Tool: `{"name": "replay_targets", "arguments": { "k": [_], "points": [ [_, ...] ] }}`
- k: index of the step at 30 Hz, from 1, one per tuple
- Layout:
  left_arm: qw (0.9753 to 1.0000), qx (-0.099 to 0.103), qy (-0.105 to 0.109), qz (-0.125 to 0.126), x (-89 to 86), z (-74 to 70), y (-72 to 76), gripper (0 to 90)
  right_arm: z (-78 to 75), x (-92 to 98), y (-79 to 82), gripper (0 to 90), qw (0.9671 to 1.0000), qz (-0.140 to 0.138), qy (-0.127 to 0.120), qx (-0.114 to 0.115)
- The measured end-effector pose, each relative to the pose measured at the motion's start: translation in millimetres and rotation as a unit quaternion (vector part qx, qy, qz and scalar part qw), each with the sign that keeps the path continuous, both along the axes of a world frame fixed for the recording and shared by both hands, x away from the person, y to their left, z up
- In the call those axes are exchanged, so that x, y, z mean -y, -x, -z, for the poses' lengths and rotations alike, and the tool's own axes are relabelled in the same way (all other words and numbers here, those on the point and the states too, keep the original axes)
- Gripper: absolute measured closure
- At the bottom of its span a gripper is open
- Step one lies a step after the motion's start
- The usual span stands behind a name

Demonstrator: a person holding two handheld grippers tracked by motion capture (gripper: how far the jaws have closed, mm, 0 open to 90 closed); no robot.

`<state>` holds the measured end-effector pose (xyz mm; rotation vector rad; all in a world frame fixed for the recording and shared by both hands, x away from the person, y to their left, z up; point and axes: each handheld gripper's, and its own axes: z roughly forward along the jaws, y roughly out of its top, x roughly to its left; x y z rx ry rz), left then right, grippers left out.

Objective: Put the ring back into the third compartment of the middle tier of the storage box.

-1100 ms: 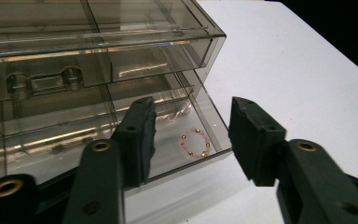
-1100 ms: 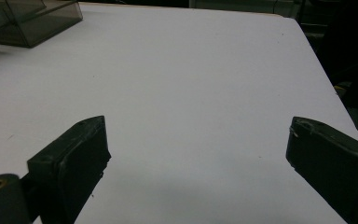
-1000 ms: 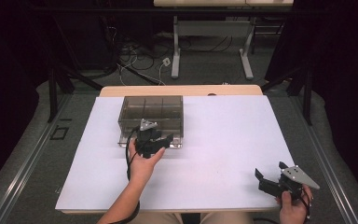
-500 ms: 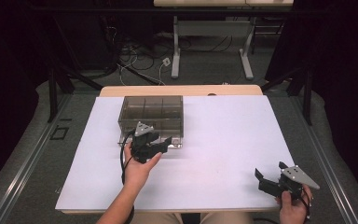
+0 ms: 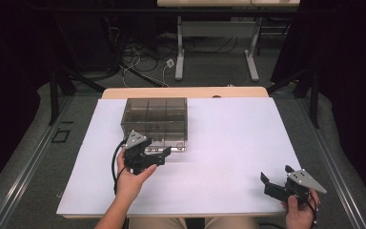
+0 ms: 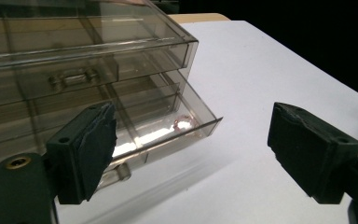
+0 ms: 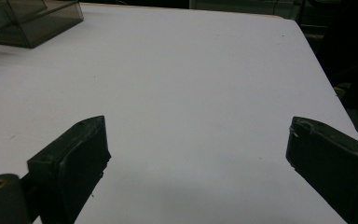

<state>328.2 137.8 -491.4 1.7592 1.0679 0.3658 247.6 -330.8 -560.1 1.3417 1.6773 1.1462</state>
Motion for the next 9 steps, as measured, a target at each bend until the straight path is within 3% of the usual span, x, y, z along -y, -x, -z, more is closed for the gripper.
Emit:
{"name": "replay_targets", "arguments": {
  "k": [2,7,9],
  "points": [
    [1.0000,0.002,-0.004,-0.002,-8.7,2.5,3.5,11.0,0.1,0.1,0.0,5.4,1.0000,0.000,0.000,-0.002],
    [0.9997,-0.006,0.010,-0.019,-29.5,8.1,10.9,0.2,0.9,-1.0,-0.6,5.4,1.0000,-0.002,-0.001,-0.005],
    [0.9996,-0.002,0.010,-0.026,-36.2,9.3,13.7,0.4,1.4,-1.5,-1.1,5.4,1.0000,0.002,0.002,-0.001]
  ]
}}
